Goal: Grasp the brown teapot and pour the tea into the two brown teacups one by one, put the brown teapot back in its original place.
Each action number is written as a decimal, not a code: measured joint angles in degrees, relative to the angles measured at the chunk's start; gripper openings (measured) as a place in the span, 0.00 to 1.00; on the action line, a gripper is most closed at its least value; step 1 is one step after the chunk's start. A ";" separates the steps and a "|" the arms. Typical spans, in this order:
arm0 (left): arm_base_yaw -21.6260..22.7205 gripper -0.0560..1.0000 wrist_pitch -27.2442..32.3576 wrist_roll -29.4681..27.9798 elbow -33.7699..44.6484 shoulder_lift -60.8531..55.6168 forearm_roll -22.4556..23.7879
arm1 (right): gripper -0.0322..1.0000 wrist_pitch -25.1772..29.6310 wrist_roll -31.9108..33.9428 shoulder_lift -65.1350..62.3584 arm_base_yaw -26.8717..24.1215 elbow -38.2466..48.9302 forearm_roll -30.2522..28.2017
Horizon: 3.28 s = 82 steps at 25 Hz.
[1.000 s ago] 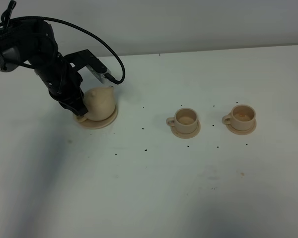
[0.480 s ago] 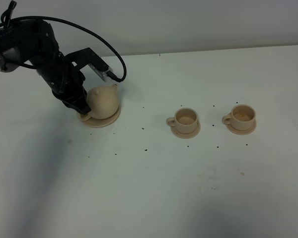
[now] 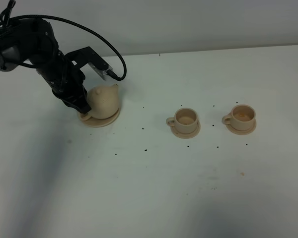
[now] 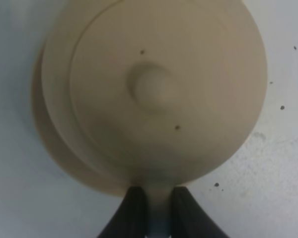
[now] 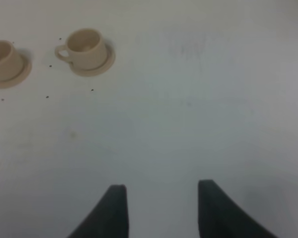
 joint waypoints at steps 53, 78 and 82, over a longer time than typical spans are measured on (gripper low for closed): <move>-15.83 0.17 -11.59 18.80 -5.14 -2.01 -8.73 | 0.36 0.00 0.00 0.00 0.00 0.00 0.04; -25.03 0.17 -18.85 18.86 -15.46 6.97 -7.18 | 0.36 0.00 0.00 0.00 0.00 0.00 0.04; -25.34 0.17 -18.59 18.81 -19.78 9.95 -5.29 | 0.36 0.00 0.00 0.00 0.00 0.00 0.04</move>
